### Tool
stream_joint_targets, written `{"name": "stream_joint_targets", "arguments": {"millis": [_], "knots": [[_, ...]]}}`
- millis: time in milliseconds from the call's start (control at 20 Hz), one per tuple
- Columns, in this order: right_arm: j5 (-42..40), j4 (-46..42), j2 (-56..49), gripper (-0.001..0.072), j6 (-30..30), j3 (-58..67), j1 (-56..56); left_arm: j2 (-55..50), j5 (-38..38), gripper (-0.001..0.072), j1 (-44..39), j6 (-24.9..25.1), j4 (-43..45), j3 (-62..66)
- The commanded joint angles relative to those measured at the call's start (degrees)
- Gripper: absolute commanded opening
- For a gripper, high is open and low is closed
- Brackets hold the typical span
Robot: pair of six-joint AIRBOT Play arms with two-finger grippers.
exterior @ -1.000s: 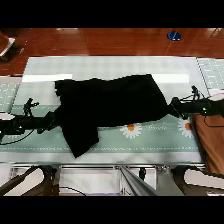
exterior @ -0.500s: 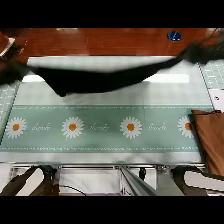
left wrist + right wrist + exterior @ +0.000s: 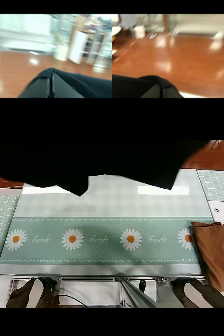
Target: Fold the shirts.
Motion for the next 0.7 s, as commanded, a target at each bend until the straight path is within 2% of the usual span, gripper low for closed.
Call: {"name": "stream_joint_targets", "arguments": {"millis": [0, 200, 300, 500, 650], "knots": [[3.6, -8.9, 9.1, 0.0025, 1.5, 1.0, 0.0, 9.2, -1.4, 0.0016, 0.1, -3.5, 14.6, 2.7], [8.8, -10.8, 14.8, 0.0025, 3.1, -4.3, 0.0, 17.8, -3.3, 0.0016, -5.0, -8.3, 31.1, 2.4], [11.6, -11.2, 16.6, 0.0025, 3.4, -8.9, 0.0, 19.5, -3.6, 0.0016, -9.1, -10.7, 35.7, 1.6], [12.8, -9.6, 18.7, 0.0025, 4.5, -20.3, 0.0, 18.1, -8.1, 0.0016, -12.9, -13.0, 39.6, -3.8], [8.9, -4.2, 18.4, 0.0025, 2.6, -32.2, 0.0, 15.6, -7.8, 0.0016, -12.8, -13.7, 35.5, -15.3]]}}
